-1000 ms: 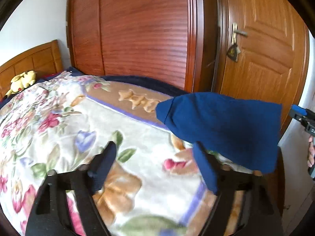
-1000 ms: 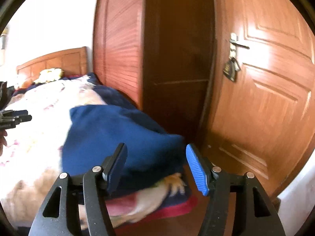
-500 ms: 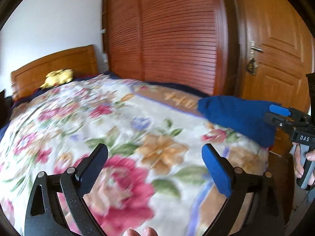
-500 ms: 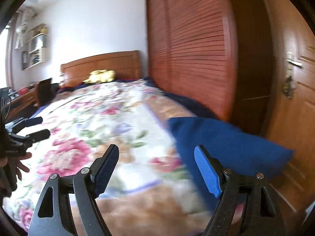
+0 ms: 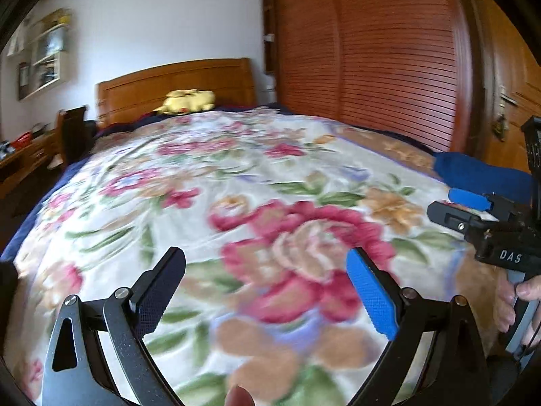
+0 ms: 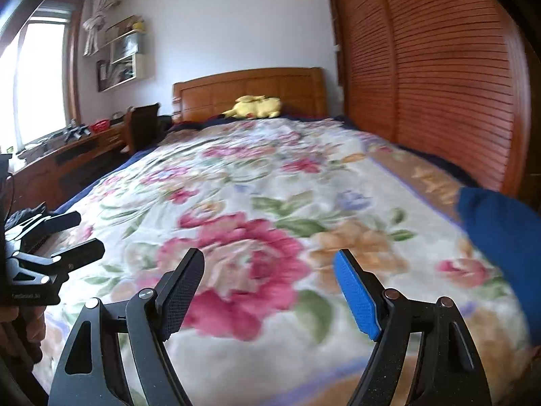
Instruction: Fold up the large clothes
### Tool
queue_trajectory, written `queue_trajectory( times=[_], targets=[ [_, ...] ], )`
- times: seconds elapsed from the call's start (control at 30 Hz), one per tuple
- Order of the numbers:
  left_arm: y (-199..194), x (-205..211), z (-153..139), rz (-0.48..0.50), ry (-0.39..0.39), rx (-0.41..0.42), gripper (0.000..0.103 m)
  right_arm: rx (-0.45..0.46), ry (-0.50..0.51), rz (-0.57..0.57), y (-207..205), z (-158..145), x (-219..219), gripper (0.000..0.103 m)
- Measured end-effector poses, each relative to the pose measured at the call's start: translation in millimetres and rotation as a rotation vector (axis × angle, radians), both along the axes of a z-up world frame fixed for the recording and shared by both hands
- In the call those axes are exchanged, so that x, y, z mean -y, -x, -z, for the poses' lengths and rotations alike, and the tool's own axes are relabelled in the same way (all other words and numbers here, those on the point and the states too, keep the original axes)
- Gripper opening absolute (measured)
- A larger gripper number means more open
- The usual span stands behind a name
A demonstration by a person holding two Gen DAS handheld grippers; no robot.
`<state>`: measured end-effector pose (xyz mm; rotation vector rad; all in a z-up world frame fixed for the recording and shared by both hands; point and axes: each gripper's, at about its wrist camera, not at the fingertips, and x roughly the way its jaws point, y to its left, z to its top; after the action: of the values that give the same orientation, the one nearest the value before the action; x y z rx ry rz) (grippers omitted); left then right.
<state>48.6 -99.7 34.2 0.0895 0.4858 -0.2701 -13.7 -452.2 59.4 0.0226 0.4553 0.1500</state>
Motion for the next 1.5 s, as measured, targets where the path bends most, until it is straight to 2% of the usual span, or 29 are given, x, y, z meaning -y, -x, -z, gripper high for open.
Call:
queue_trajectory(
  times=[0.27, 0.37, 0.53, 0.93, 1.07, 1.5],
  targets=[
    [2.9, -61.8, 15.2, -0.180, 0.001, 0.043, 0.097, 0.022, 0.034, -0.091, -38.7, 15.4, -41.6, 0.081],
    [4.1, -80.0, 18.6, -0.219, 0.040, 0.057, 0.097, 0.050, 0.047, -0.115, -50.0, 22.3, -48.5, 0.081],
    [0.9, -94.5, 25.0, -0.269, 0.023, 0.061, 0.097, 0.074, 0.043, -0.130, -51.0, 32.9, -47.6, 0.081],
    [7.6, -103.4, 29.3, -0.271, 0.030, 0.070, 0.097, 0.099, 0.046, -0.134, -60.1, 49.4, -46.8, 0.081],
    [11.4, -102.2, 28.4, -0.284, 0.009, 0.082, 0.097, 0.095, 0.039, -0.135, -59.1, 50.1, -47.1, 0.081],
    [12.7, -102.0, 26.7, -0.285, 0.012, 0.085, 0.097, 0.099, 0.027, -0.123, -60.0, 50.3, -53.3, 0.081]
  ],
)
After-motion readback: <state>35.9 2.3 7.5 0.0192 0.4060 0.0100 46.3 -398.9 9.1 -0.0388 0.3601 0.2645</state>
